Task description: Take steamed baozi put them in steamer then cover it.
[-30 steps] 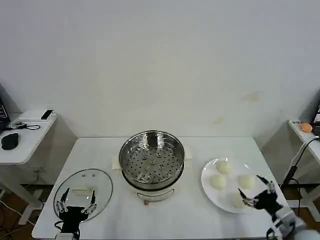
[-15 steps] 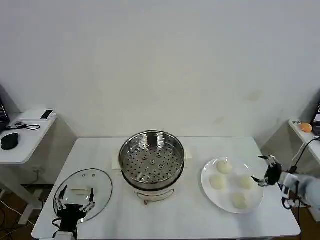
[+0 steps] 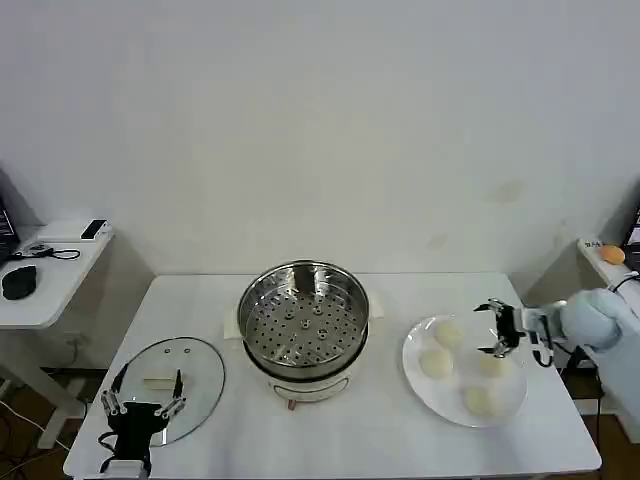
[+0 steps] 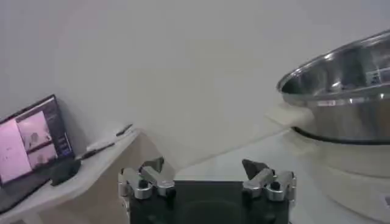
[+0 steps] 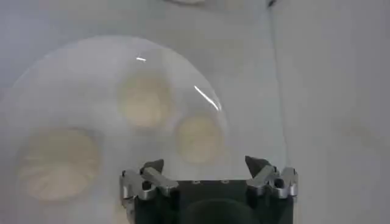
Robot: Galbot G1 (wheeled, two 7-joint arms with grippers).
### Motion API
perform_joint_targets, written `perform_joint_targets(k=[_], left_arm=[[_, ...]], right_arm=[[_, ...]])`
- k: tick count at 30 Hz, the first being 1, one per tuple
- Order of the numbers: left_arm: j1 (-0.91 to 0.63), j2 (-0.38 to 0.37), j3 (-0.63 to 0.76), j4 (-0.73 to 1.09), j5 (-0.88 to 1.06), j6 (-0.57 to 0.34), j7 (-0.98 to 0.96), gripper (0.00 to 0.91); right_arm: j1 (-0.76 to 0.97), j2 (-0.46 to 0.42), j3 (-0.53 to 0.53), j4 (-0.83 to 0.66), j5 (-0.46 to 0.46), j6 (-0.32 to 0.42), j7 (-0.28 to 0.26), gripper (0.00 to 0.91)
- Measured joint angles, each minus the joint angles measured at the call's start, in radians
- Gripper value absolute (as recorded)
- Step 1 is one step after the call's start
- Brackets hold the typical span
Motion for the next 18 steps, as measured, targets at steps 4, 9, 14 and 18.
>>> perform_joint_targets(k=[4, 9, 14, 18], left_arm=[[0.003, 0.003, -0.008, -0.001, 0.001, -0.002, 0.002, 0.907], [0.002, 0.007, -0.018, -0.008, 0.001, -0.002, 0.003, 0.907], [0.002, 0.005, -0.019, -0.009, 0.001, -0.002, 0.004, 0.907], [0.003, 0.008, -0.024, -0.008, 0.0, -0.003, 0.004, 0.907]], right_arm=[[0.069, 0.041, -0.079, -0.065, -0.011, 0.004, -0.008, 0.907], [0.12, 0.088, -0.15, -0.133, -0.024, 0.009, -0.009, 0.907], [0.149, 0.127, -0.192, -0.181, -0.044, 0.007, -0.003, 0.897], [0.162, 0.154, -0.217, -0.214, -0.054, 0.004, 0.002, 0.856]])
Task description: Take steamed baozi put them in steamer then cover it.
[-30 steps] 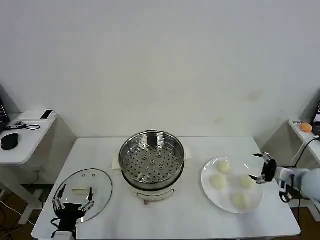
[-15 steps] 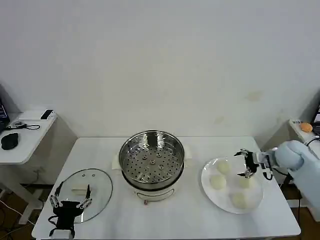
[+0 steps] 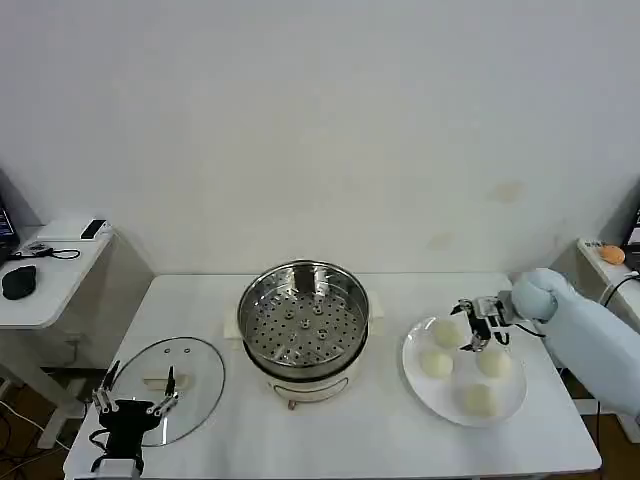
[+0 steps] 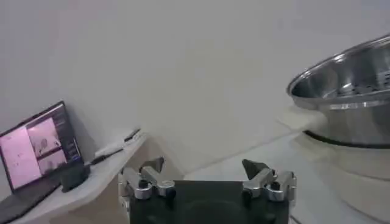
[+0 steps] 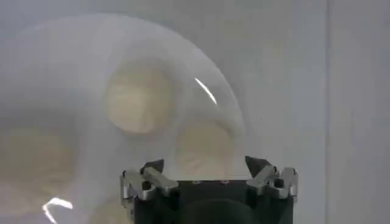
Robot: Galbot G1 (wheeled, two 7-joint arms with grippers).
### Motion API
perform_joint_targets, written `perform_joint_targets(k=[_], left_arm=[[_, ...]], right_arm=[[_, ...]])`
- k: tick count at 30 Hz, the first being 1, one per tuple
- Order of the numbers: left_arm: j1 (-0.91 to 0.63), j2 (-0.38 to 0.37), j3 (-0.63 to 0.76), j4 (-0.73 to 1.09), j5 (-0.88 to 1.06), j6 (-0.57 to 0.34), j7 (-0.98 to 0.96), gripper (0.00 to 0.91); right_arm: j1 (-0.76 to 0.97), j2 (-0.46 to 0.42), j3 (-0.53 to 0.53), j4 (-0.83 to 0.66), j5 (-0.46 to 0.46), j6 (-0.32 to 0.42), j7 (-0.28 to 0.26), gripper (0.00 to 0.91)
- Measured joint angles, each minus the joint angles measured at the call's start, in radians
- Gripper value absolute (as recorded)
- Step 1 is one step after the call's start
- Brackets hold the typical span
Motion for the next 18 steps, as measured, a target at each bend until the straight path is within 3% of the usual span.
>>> perform_joint_targets(k=[18], left_arm=[[0.003, -0.004, -0.001, -0.003, 0.0, -0.003, 0.0, 0.907]], right_arm=[[0.035, 0.012, -0.053, -0.013, -0.01, -0.014, -0.001, 0.695]])
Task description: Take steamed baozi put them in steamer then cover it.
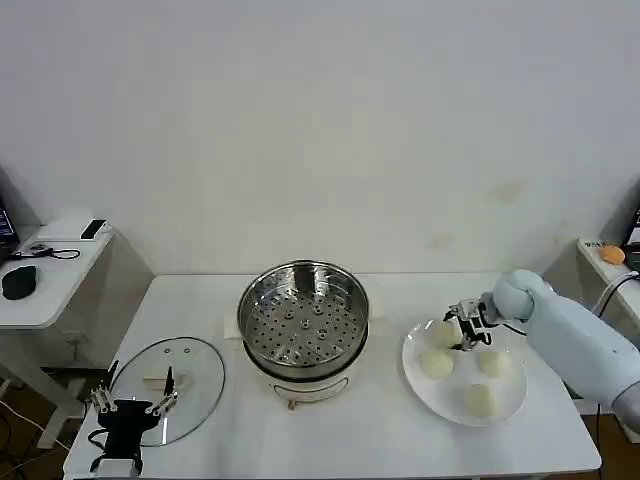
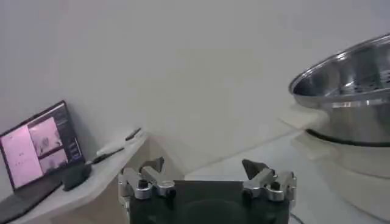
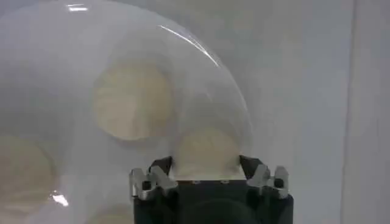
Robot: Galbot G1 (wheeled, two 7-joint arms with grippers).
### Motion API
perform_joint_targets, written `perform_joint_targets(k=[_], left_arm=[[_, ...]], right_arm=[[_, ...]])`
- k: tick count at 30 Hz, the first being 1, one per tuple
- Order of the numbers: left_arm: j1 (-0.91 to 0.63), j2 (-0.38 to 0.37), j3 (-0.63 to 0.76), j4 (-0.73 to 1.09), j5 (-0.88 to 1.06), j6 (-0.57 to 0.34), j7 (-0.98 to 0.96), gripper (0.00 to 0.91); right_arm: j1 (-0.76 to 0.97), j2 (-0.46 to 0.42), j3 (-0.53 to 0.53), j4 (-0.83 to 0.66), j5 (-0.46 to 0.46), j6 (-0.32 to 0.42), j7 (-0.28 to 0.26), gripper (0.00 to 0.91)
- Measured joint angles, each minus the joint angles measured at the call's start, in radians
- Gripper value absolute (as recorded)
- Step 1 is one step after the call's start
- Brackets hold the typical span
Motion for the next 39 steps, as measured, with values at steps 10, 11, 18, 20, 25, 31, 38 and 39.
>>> perform_joint_targets(k=[10, 11, 18, 20, 25, 31, 38, 39], left_arm=[[0.01, -0.001, 0.002, -0.012, 0.001, -0.001, 0.0, 0.907], [0.011, -0.001, 0.001, -0.013, 0.001, -0.001, 0.0, 0.907], [0.014, 0.006, -0.003, -0.019, 0.001, 0.0, 0.0, 0.907], [0.017, 0.01, -0.005, -0.021, 0.001, 0.0, 0.0, 0.907], [0.013, 0.019, -0.015, -0.024, 0.0, 0.002, 0.001, 0.907], [0.016, 0.024, -0.023, -0.027, -0.002, 0.002, 0.002, 0.907], [0.015, 0.027, -0.034, -0.033, -0.005, 0.002, 0.003, 0.907], [0.016, 0.027, -0.036, -0.035, -0.006, 0.002, 0.003, 0.907]], right_arm=[[0.031, -0.035, -0.029, 0.038, 0.023, 0.009, -0.014, 0.685], [0.036, -0.041, -0.033, 0.045, 0.027, 0.01, -0.016, 0.685], [0.124, -0.077, -0.099, 0.092, 0.072, 0.011, -0.021, 0.685], [0.17, -0.08, -0.131, 0.101, 0.091, 0.011, -0.024, 0.685], [0.311, -0.067, -0.224, 0.124, 0.154, 0.01, -0.032, 0.685], [0.495, -0.015, -0.345, 0.145, 0.237, 0.004, -0.036, 0.685], [0.636, 0.078, -0.463, 0.168, 0.336, 0.004, -0.032, 0.685], [0.647, 0.094, -0.476, 0.171, 0.347, 0.005, -0.032, 0.685]])
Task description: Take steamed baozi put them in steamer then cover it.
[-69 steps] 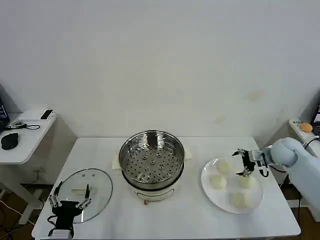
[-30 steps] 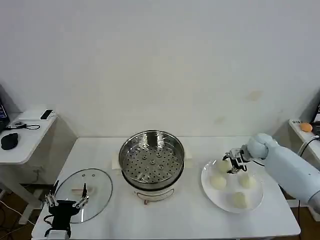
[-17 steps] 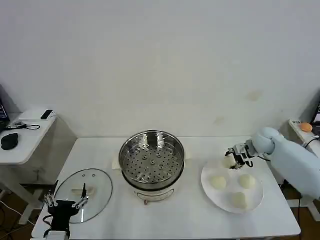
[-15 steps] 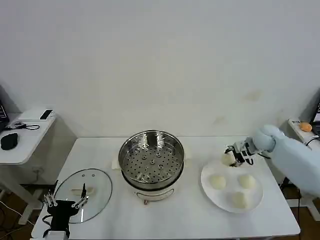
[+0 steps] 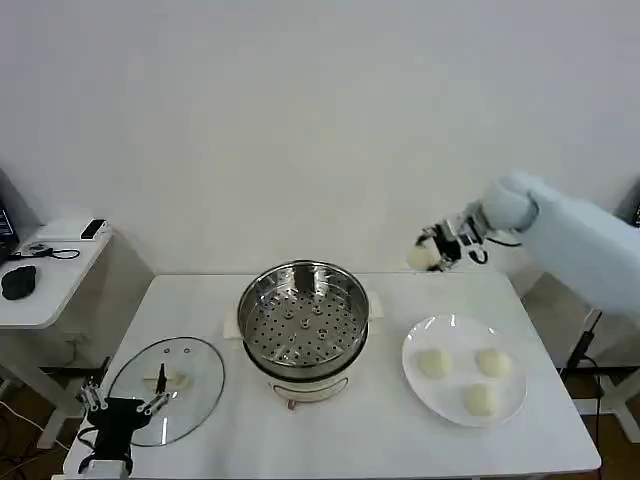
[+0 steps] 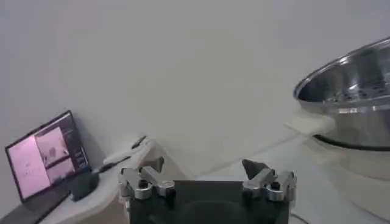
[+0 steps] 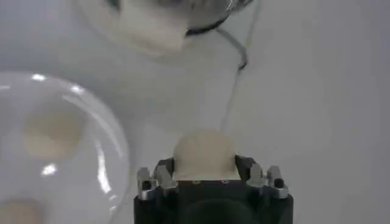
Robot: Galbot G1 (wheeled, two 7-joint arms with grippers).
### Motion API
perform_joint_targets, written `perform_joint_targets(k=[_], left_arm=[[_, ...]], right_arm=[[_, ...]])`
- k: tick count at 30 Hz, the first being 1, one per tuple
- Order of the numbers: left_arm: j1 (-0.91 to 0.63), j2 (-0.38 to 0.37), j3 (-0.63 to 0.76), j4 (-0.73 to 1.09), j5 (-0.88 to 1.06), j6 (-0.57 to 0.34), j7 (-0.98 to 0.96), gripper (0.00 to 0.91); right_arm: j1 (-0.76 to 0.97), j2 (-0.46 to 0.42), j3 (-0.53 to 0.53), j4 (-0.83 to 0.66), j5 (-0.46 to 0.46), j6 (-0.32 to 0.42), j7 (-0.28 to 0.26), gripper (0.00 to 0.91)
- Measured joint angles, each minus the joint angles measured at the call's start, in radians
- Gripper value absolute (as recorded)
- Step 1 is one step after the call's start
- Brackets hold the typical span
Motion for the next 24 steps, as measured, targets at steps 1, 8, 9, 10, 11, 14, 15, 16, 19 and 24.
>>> perform_joint_targets(k=[1, 8, 9, 10, 11, 14, 15, 16, 19, 24], left_arm=[[0.001, 0.0, -0.002, -0.002, 0.0, 0.001, 0.0, 0.907], [0.007, -0.005, -0.021, -0.01, -0.001, 0.001, 0.002, 0.907], [0.008, -0.006, -0.023, -0.01, -0.001, 0.001, 0.002, 0.907], [0.01, -0.009, -0.026, -0.012, -0.001, 0.001, 0.002, 0.907], [0.011, -0.01, -0.028, -0.014, -0.001, 0.001, 0.003, 0.907], [0.015, -0.013, -0.035, -0.016, -0.003, 0.001, 0.003, 0.907], [0.015, -0.014, -0.037, -0.016, -0.004, 0.0, 0.003, 0.907], [0.015, -0.015, -0.04, -0.016, -0.006, 0.0, 0.003, 0.907], [0.014, -0.02, -0.046, -0.018, -0.009, 0.0, 0.003, 0.907], [0.014, -0.025, -0.047, -0.014, -0.01, -0.002, 0.003, 0.907]], right_arm=[[0.011, 0.018, -0.013, 0.003, 0.012, 0.001, 0.001, 0.685], [0.059, 0.14, -0.096, 0.003, 0.053, 0.031, 0.005, 0.685], [0.062, 0.157, -0.106, 0.002, 0.054, 0.037, 0.004, 0.685], [0.065, 0.174, -0.117, -0.001, 0.055, 0.043, 0.004, 0.685], [0.066, 0.193, -0.128, -0.005, 0.055, 0.051, 0.003, 0.685], [0.067, 0.246, -0.156, -0.022, 0.039, 0.078, 0.002, 0.685], [0.067, 0.26, -0.163, -0.027, 0.031, 0.088, 0.002, 0.685], [0.067, 0.275, -0.169, -0.034, 0.022, 0.098, 0.002, 0.685], [0.06, 0.316, -0.183, -0.058, -0.009, 0.131, 0.005, 0.685], [0.033, 0.372, -0.198, -0.104, -0.061, 0.193, 0.022, 0.685]])
